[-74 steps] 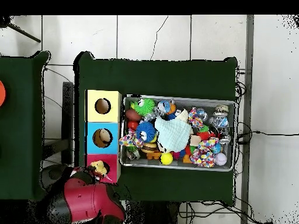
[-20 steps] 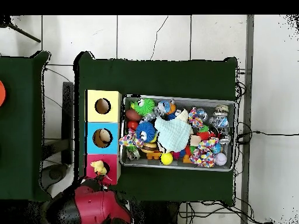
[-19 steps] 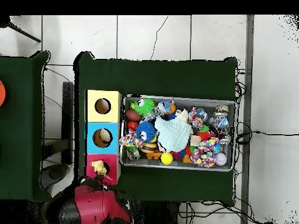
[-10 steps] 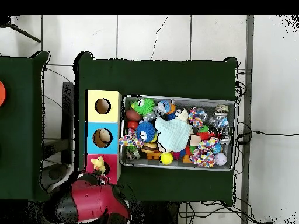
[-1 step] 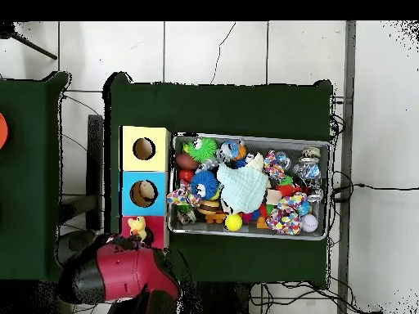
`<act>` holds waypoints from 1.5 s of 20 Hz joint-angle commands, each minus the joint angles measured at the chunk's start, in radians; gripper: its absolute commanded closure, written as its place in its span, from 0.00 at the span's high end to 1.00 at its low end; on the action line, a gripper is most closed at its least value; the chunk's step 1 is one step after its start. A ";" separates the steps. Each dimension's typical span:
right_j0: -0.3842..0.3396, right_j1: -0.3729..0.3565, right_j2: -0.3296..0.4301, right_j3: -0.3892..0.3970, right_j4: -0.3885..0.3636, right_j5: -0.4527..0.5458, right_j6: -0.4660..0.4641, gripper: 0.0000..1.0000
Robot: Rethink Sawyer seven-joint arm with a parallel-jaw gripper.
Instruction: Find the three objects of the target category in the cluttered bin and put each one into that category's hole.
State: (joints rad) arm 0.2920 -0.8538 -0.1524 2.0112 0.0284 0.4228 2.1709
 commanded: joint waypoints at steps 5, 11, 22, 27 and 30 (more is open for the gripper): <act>-0.063 -0.026 0.093 -0.010 -0.007 0.168 0.018 0.00; -0.045 -0.064 0.060 0.021 -0.006 0.297 0.048 0.00; -0.066 -0.095 0.058 0.056 -0.007 0.168 0.069 0.00; -0.066 -0.132 0.053 0.130 -0.010 0.089 0.078 0.00; -0.082 -0.165 0.041 0.147 -0.042 0.072 0.041 0.00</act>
State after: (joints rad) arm 0.2534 -0.9797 -0.1413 2.0628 0.0270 0.5652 2.1709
